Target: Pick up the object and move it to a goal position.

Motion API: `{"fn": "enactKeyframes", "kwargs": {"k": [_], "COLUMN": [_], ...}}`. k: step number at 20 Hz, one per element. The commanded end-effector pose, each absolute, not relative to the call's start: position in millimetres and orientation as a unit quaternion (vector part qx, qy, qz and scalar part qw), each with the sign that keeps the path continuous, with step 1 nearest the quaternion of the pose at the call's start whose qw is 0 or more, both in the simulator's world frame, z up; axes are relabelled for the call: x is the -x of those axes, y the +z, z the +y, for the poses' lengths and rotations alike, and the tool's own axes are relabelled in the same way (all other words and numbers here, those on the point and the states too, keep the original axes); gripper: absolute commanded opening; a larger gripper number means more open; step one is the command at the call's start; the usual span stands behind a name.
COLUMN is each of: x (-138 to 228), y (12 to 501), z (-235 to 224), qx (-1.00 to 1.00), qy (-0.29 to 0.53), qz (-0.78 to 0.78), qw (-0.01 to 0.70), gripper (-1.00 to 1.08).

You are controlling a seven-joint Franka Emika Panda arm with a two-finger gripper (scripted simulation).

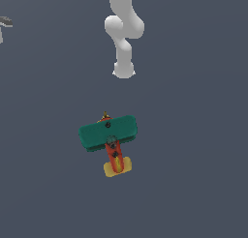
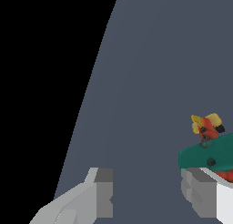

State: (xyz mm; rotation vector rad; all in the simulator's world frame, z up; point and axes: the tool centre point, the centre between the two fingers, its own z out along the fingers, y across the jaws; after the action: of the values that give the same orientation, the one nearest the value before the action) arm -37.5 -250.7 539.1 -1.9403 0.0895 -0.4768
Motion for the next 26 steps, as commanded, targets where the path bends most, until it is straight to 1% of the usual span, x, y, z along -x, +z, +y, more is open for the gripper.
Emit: {"fn": "enactKeyframes", "kwargs": {"k": [1,6,11,19,26], "x": [35.5,28.9,18.9,-0.5,-15.5], "y": [533.2,514.8,485.5,419.5,354.1], "z": [-252.8,-258.6,-264.6,-267.9,-261.0], "qx": [0.814,0.809,0.801,0.790,0.782], "qy": [-0.198,-0.190,-0.177,-0.144,-0.108], "qz": [0.039,0.041,0.045,0.055,0.063], "qw": [0.544,0.555,0.569,0.594,0.610], "gripper": [0.28,0.28,0.28,0.28,0.28]}}
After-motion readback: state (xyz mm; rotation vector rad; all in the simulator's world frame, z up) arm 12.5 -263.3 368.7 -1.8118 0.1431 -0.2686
